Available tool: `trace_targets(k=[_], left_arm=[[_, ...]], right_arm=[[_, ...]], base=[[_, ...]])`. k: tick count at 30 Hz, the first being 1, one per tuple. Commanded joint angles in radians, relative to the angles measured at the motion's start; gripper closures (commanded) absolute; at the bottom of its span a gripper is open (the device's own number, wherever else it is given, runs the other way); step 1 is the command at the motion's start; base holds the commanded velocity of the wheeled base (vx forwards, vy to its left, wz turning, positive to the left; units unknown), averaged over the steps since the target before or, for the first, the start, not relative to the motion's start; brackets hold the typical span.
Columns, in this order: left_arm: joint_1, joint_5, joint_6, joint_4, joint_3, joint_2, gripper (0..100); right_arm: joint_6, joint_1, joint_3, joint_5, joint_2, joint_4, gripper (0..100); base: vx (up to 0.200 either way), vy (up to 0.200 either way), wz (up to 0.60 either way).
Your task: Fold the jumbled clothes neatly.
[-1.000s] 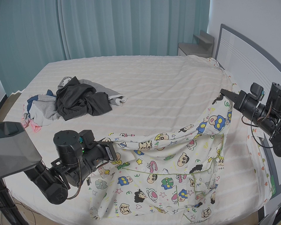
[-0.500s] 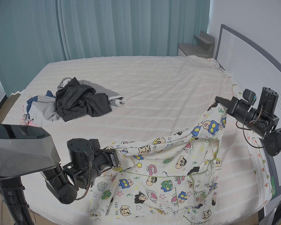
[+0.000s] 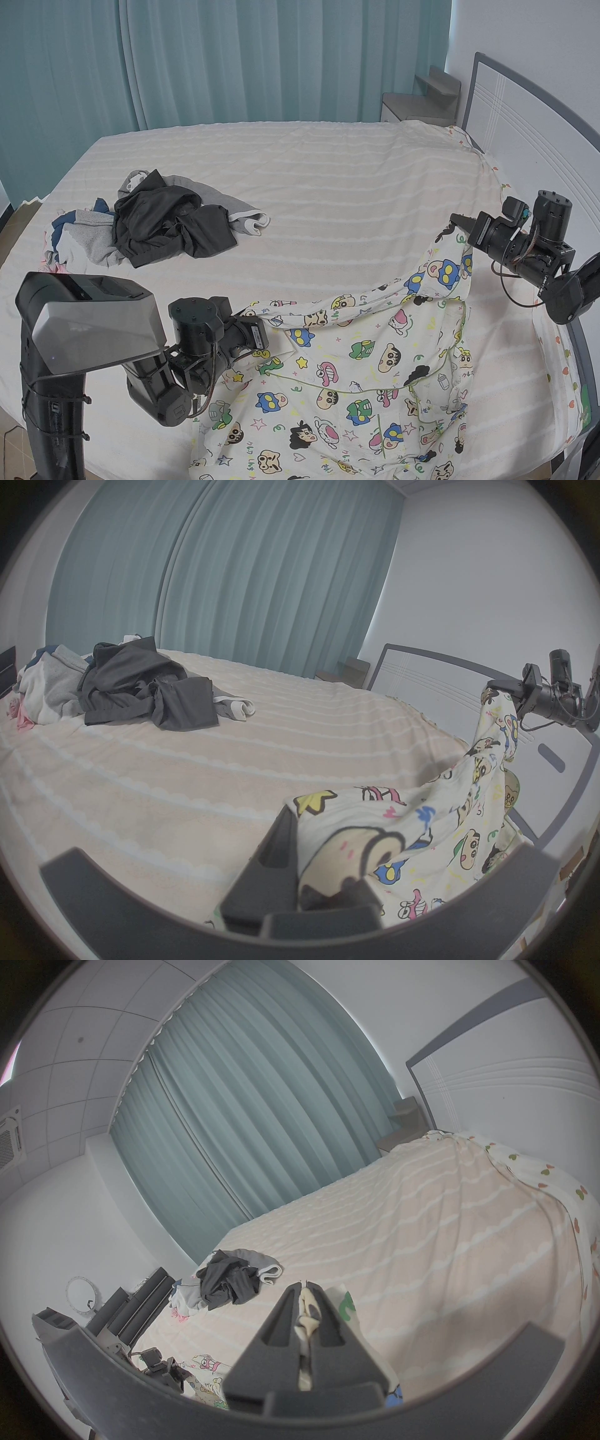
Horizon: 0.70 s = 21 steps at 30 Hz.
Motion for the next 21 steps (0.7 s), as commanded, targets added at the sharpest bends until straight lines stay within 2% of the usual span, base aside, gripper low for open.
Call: trace_targets(k=[1,6,10,11,21], left_arm=[[0.017,0.006,0.002,-0.002,-0.069,0.1,100],[0.031,0.007,0.0,-0.002,-0.087,0.134,100],[0.063,0.009,-0.031,-0.004,-0.161,0.168,100],[0.07,0.019,-0.035,-0.004,-0.192,0.18,100],[0.09,0.03,-0.037,-0.002,-0.291,0.248,100]], right_arm=[[0.001,-0.005,-0.034,-0.006,0.108,-0.001,100],[0.006,-0.005,-0.069,-0.008,0.157,-0.005,100],[0.003,-0.013,-0.157,-0.049,0.261,-0.062,100],[0.0,-0.011,-0.201,-0.078,0.308,-0.088,100],[0.001,-0.013,-0.304,-0.086,0.425,-0.087,100]], base=[[0.0,0.0,0.0],[0.0,0.0,0.0],[0.0,0.0,0.0],[0.0,0.0,0.0],[0.0,0.0,0.0]])
